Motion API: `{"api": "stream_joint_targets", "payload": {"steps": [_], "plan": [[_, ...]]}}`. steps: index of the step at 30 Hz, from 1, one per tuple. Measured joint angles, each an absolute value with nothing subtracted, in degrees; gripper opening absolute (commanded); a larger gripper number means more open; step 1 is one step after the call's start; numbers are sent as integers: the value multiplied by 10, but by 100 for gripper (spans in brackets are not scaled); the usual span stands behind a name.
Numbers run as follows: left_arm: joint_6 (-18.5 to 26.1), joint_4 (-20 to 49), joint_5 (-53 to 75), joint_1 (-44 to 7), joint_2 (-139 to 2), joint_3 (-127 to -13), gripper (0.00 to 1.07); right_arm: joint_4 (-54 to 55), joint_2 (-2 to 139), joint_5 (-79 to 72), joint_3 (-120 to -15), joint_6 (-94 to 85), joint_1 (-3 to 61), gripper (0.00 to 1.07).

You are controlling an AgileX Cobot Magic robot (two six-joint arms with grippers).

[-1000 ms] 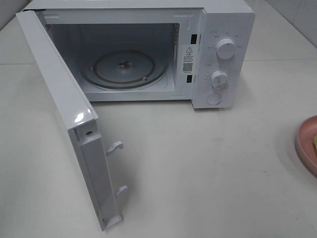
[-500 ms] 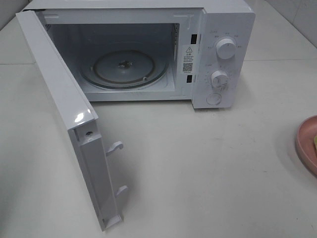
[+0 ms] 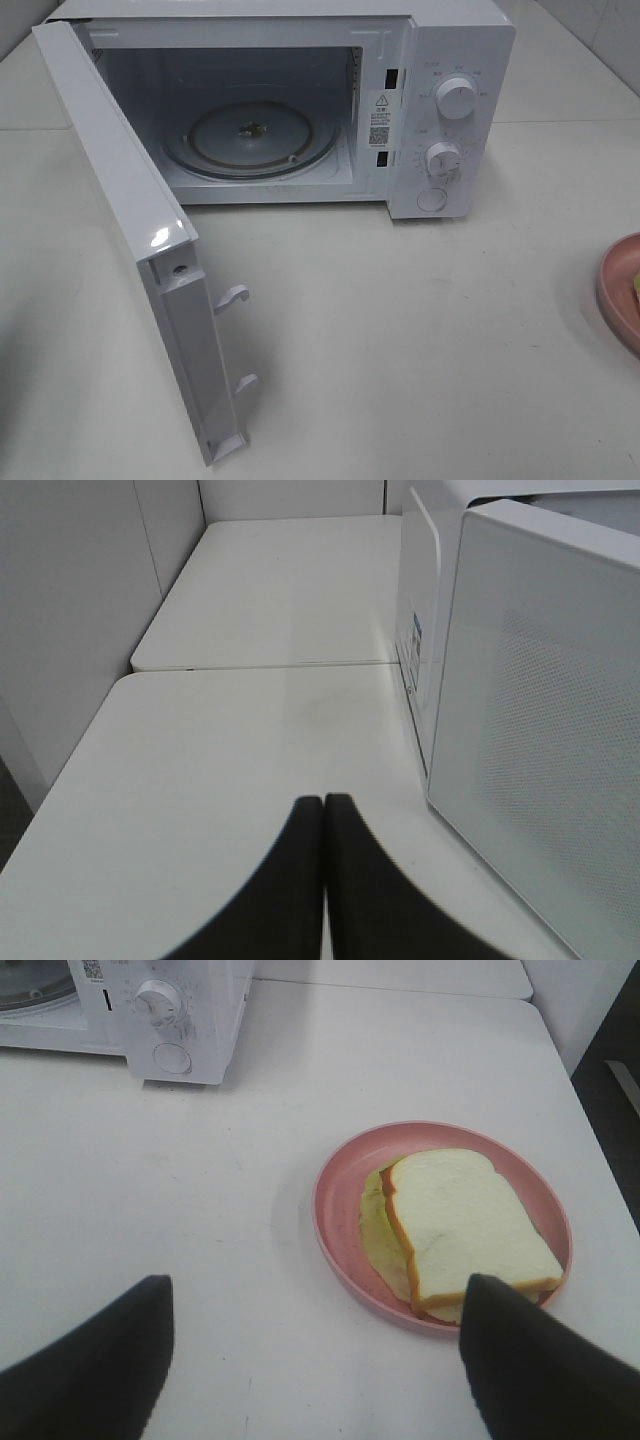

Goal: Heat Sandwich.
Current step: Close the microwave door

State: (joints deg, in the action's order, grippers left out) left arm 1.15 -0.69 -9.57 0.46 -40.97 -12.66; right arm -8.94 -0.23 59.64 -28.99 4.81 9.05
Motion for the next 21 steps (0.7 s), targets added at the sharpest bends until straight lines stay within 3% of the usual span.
{"api": "stream_joint_targets", "payload": {"steps": [6,10,13,21], "plan": [[6,-53,-222,5,-509,-123,0,-89,-2,596,-290,48,91,76],[-24,-98,-303,-10,-579,-123,0,-89,-2,596,-290,48,91,76],[-55,-143,-367,-37,-643,-123,0,-89,-2,596,-290,48,91,76],[-62,-163,-450,-111,-747,-124,0,-89,-2,596,-290,48,91,76]]}}
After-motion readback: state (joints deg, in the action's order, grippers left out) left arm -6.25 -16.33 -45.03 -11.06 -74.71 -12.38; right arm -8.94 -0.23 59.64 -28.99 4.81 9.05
